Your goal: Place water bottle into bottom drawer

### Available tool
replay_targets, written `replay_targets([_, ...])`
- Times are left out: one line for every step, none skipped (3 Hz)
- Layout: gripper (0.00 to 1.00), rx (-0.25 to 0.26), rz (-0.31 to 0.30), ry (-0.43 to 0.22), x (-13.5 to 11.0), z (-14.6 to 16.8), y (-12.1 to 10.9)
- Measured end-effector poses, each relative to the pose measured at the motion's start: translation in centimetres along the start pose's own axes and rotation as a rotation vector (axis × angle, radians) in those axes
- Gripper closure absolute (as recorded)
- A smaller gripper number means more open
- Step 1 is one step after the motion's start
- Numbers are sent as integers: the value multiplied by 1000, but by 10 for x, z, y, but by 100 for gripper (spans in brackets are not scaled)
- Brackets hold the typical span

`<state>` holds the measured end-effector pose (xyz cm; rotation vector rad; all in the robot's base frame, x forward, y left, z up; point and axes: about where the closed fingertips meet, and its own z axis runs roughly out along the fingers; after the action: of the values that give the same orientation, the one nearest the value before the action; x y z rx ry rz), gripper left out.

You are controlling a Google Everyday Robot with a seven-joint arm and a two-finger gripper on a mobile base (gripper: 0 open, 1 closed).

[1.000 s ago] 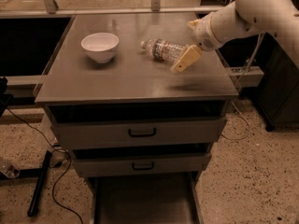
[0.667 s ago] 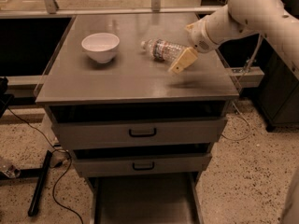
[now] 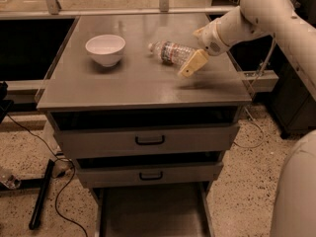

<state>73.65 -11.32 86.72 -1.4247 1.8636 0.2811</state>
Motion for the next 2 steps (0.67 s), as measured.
replay_targets([18, -2, 1, -1, 0, 0, 0])
replay_targets([41, -2, 1, -1, 0, 0, 0])
